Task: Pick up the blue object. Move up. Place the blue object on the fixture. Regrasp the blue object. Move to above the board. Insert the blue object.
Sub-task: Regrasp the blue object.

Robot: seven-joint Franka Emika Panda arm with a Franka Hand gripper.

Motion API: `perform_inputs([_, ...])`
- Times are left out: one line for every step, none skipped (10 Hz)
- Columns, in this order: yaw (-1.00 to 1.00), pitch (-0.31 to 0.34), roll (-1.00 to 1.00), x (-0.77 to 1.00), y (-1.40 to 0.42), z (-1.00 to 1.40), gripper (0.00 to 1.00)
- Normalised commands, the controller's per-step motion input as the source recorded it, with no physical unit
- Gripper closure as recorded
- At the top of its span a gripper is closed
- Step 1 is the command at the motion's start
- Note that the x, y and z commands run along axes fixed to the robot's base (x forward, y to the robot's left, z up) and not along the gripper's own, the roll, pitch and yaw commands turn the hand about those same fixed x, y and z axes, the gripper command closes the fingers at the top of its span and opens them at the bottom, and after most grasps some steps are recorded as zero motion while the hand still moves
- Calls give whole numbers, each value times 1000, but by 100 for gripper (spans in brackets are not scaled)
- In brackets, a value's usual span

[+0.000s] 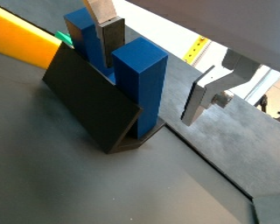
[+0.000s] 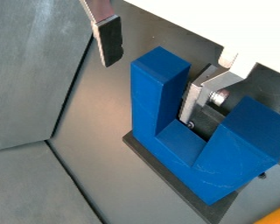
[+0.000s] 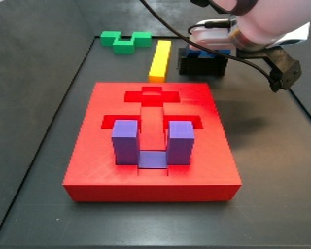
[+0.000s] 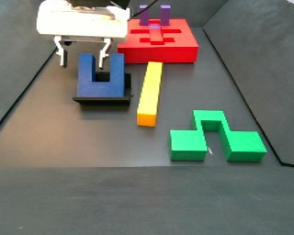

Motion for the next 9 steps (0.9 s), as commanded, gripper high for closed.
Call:
perform_inputs([0, 0, 0, 0, 0, 0, 100])
perform_inputs([0, 0, 0, 0, 0, 0, 100])
perform_inputs([0, 0, 0, 0, 0, 0, 100])
perform_inputs([0, 0, 0, 0, 0, 0, 100])
perform_inputs([0, 0, 0, 0, 0, 0, 100])
perform_inputs([0, 0, 0, 0, 0, 0, 100])
perform_inputs([0, 0, 0, 0, 0, 0, 100])
perform_inputs([0, 0, 0, 0, 0, 0, 100])
perform_inputs([0, 0, 0, 0, 0, 0, 100])
